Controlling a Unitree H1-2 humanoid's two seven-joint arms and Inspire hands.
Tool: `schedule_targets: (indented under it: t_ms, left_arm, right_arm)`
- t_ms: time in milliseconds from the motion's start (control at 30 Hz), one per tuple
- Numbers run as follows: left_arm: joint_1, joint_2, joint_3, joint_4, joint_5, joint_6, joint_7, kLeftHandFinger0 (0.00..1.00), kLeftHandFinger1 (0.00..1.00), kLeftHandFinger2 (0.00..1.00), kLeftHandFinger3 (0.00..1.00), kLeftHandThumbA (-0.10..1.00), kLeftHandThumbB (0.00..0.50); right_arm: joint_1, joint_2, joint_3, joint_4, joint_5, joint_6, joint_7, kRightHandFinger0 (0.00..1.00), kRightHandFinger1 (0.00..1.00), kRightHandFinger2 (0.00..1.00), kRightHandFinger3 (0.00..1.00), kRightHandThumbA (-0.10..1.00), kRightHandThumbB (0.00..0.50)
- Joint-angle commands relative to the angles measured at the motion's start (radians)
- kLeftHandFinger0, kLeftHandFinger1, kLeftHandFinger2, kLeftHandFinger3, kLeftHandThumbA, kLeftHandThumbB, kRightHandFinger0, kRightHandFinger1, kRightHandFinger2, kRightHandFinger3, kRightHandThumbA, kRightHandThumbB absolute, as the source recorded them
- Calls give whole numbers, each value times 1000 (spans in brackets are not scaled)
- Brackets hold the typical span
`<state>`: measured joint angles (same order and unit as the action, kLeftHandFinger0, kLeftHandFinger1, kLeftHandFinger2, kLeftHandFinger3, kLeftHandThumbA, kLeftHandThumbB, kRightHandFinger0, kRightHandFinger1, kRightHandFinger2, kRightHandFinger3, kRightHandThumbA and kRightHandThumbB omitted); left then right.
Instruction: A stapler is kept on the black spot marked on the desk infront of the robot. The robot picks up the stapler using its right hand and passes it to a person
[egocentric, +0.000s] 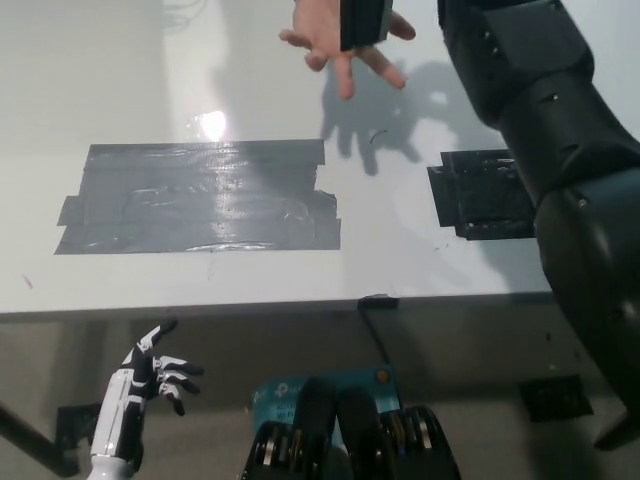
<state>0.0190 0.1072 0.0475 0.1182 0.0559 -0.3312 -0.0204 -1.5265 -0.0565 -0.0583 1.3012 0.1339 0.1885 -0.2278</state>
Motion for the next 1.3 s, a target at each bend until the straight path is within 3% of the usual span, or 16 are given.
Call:
schedule_targets:
  t_ms: [0,100,167,233,267,300,333,400,433,467,667,800,1000,1067,1167,1267]
  left_arm:
    - [-12,19,-8,-34,8,-23,-9,220,367,443,847,1000,365]
    - [-11,21,-9,-34,10,-26,-8,214,361,442,846,1000,361]
    - [-13,20,-11,-35,9,-22,-10,215,363,443,850,1000,368]
    - [-14,22,-12,-35,5,-19,-12,220,368,447,856,1000,374]
    - [-15,23,-13,-35,3,-19,-13,223,373,452,862,1000,370]
    - [-18,24,-14,-32,-6,-19,-17,228,377,456,865,1000,358]
    - [-17,24,-15,-31,-10,-20,-18,228,377,456,865,1000,357]
    - [-18,25,-16,-33,-11,-14,-19,229,376,456,862,1000,365]
    - [-18,24,-16,-36,-9,-9,-17,226,369,451,863,1000,366]
    - [-19,23,-16,-37,-6,-7,-14,221,362,446,862,1000,362]
    - [-17,18,-17,-31,12,-23,-3,204,337,432,868,1000,349]
    - [-15,17,-19,-37,17,-18,-3,197,328,433,863,1000,332]
    - [-15,16,-21,-39,7,-7,-8,201,326,439,861,1000,335]
    - [-17,15,-21,-35,1,-8,-8,201,328,439,865,1000,341]
    - [-18,19,-22,-29,-1,-15,-8,224,357,459,869,1000,358]
    - [-24,21,-23,-26,-7,-7,-13,271,414,499,874,1000,392]
  right_arm:
    - [-130,20,25,19,-59,-185,-97,0,0,234,297,820,9]
    - [-117,29,63,33,-103,-224,-132,0,0,281,507,738,0]
    - [-117,28,93,43,-129,-213,-132,0,0,126,335,833,1]
    - [-120,25,124,51,-150,-181,-109,0,0,11,354,993,30]
    - [-120,22,142,56,-162,-171,-87,0,0,2,193,1000,37]
    - [-122,17,161,61,-162,-135,10,181,272,309,364,972,81]
    - [-120,13,167,62,-157,-124,51,210,301,336,401,940,92]
    - [-119,4,168,64,-137,-99,162,507,625,802,908,944,134]
    - [-114,-9,221,69,-171,-75,305,849,979,1000,1000,982,248]
    - [-110,-15,250,71,-190,-61,376,1000,1000,1000,1000,979,327]
    - [-44,-11,295,78,-201,-84,512,1000,1000,1000,1000,911,314]
    - [-7,-26,325,77,-218,-88,541,1000,1000,1000,1000,939,443]
    - [5,-84,316,25,-203,-95,486,1000,1000,1000,1000,912,485]
    - [16,-125,310,-64,-202,-117,485,1000,1000,1000,1000,955,392]
    - [60,-190,275,-278,-176,-69,517,1000,1000,1000,1000,961,375]
    - [129,-271,266,-596,-183,57,543,1000,1000,1000,1000,1000,455]
